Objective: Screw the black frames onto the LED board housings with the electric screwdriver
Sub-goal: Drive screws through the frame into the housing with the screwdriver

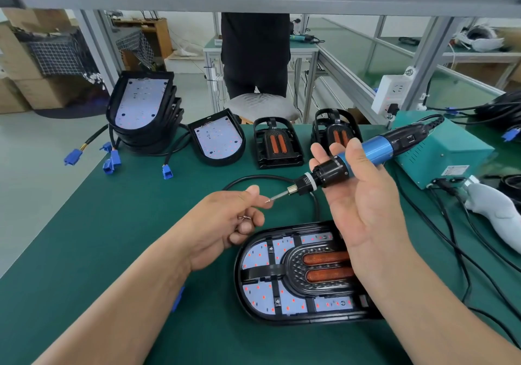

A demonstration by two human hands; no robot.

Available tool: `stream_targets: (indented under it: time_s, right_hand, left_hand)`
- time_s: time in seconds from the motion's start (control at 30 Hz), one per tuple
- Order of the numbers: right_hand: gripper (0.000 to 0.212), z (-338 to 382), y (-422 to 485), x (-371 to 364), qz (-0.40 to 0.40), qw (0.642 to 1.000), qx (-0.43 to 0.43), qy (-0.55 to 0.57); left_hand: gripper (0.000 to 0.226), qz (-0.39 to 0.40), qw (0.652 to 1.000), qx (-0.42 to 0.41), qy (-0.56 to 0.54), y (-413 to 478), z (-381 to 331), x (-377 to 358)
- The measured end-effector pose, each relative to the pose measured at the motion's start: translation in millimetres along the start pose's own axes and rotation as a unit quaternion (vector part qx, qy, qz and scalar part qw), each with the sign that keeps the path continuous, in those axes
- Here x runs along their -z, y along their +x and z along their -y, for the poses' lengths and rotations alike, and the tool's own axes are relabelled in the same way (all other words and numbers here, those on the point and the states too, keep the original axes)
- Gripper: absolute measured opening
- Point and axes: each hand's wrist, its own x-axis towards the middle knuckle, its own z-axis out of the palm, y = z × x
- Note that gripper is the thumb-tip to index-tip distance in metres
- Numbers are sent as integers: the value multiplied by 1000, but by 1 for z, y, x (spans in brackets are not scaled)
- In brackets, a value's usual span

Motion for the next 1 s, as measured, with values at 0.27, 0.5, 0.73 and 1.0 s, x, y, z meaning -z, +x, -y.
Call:
stream_targets:
  time_s: [0.27,0.5,0.73,1.0]
  right_hand:
    - [12,24,12,11,-15,999,26,19]
    - [17,36,23,21,-57,997,47,-15]
    - [11,51,22,25,-6,991,111,-77]
    - [19,50,14,19,41,978,156,-132]
  left_hand:
    - [54,80,976,-27,199,-7,-2,11]
    - [51,33,964,-28,261,-2,3,13]
    - [53,28,956,-42,291,0,5,15]
    - [48,27,955,-42,293,-2,3,13]
